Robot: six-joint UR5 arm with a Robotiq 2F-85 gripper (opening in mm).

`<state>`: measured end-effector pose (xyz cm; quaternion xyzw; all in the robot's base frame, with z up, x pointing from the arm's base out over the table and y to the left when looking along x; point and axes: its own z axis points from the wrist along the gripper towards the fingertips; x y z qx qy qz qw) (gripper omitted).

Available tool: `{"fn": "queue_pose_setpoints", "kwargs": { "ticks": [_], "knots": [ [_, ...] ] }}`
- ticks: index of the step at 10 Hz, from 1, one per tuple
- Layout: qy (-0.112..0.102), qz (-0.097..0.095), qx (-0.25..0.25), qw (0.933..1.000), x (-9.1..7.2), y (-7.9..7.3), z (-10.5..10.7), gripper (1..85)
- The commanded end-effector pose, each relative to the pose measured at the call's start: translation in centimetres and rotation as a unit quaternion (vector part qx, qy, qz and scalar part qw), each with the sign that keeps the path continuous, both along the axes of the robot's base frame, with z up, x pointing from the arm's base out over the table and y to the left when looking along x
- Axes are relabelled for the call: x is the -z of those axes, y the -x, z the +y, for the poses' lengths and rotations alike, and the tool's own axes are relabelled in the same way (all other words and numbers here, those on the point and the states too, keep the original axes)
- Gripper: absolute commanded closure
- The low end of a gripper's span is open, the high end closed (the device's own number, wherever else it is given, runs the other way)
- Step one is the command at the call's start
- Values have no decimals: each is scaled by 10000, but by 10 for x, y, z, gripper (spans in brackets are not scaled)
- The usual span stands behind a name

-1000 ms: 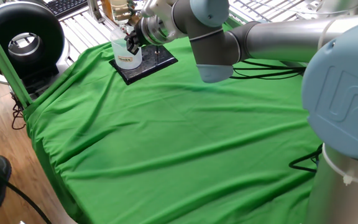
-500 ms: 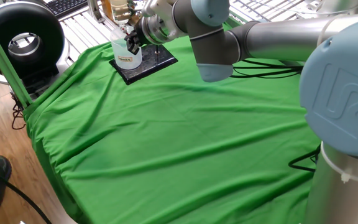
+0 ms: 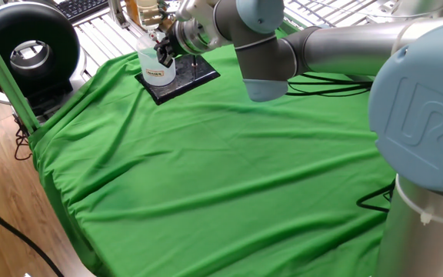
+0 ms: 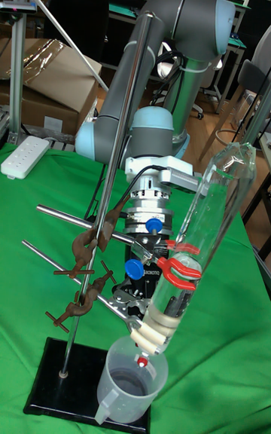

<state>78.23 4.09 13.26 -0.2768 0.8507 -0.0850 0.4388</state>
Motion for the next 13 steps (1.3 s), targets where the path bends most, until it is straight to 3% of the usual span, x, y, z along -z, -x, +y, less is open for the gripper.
{"fn": "queue_pose_setpoints", "kwargs": {
  "ticks": [1,13],
  "knots": [
    [55,-48,23,10000,-3,-3,-9,843],
    [218,-125,-31,9997,-5,-9,-18,843]
  ]
}}
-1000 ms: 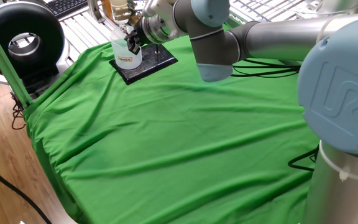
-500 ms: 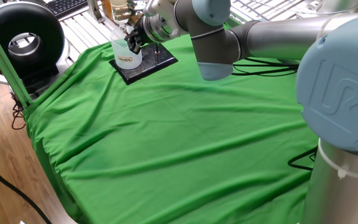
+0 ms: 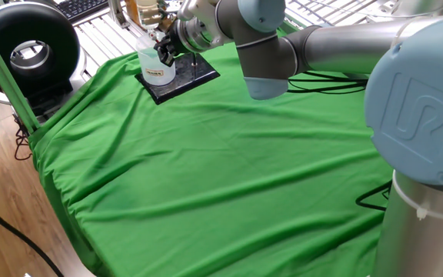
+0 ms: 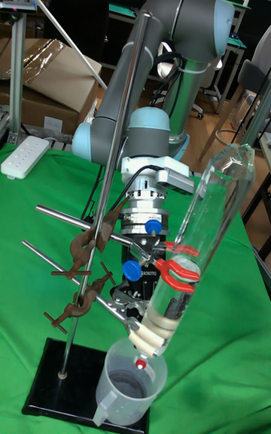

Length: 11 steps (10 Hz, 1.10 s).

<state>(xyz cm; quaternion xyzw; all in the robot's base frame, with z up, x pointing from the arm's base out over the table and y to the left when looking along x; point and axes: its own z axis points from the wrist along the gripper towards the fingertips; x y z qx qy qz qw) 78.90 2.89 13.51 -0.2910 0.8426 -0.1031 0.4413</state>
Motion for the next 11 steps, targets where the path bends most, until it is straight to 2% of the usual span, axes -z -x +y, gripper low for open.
{"fn": "queue_pose_setpoints", "kwargs": {
  "ticks": [1,6,9,11],
  "knots": [
    [25,-34,12,10000,-3,-3,-7,843],
    [-38,-24,29,10000,-2,-3,-4,843],
    [-127,75,72,9999,-2,-2,6,843],
    [-83,102,111,9999,-4,-3,6,843]
  ]
}}
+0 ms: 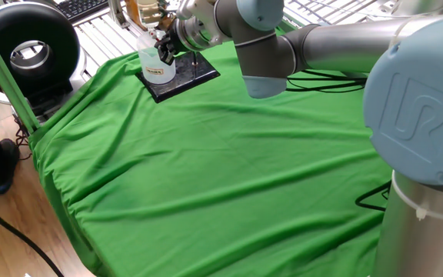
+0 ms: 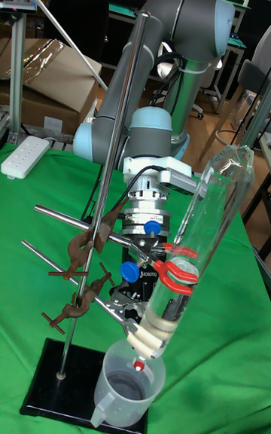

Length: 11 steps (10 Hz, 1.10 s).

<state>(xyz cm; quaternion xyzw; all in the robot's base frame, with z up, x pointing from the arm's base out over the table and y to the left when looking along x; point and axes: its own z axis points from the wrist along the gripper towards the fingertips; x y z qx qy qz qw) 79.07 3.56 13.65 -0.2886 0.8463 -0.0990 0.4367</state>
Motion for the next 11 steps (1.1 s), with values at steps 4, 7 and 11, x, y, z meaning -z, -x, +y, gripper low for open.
{"fn": "queue_pose_setpoints", "kwargs": {
  "ticks": [4,7,11],
  "knots": [
    [34,-15,43,10000,-3,-4,0,843],
    [194,-64,21,9998,-7,-6,-2,843],
    [100,-67,-6,9999,-6,-5,-9,843]
  ]
}}
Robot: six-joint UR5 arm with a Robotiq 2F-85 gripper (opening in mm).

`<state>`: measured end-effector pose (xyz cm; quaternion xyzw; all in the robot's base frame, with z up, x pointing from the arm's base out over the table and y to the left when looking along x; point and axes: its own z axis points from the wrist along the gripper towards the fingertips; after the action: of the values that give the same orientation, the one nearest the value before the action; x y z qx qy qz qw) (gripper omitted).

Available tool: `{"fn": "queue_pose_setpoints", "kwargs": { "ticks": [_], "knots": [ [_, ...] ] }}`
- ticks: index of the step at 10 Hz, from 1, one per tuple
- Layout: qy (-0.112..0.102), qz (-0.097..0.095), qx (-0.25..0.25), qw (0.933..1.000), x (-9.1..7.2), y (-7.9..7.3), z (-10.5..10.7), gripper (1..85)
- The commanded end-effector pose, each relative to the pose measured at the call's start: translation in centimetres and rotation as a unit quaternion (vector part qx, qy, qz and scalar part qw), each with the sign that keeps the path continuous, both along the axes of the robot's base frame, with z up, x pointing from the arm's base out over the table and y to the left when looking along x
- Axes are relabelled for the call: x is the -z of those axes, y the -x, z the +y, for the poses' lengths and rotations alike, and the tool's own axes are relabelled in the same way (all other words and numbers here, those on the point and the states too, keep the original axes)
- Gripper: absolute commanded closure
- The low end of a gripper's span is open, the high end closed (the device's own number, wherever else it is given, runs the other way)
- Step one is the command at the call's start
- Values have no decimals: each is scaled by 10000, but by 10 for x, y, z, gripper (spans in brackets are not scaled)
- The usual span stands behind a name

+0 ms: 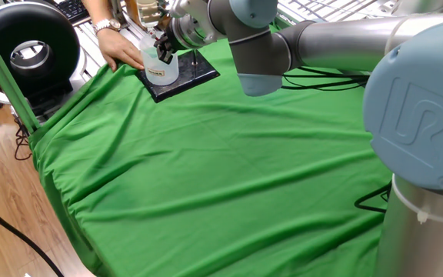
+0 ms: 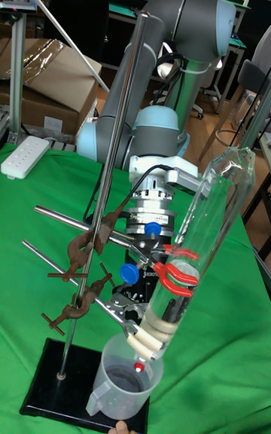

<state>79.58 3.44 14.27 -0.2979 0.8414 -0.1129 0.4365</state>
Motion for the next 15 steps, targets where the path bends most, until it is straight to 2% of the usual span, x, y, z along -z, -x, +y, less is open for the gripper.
{"fn": "queue_pose_setpoints", "kwargs": {
  "ticks": [1,3,9,15],
  "knots": [
    [-30,-13,57,10000,3,1,-8,843],
    [62,-42,225,9997,6,2,-9,843],
    [19,-125,221,9997,9,-6,-9,843],
    [252,-131,204,9994,14,-5,-24,843]
  ]
}}
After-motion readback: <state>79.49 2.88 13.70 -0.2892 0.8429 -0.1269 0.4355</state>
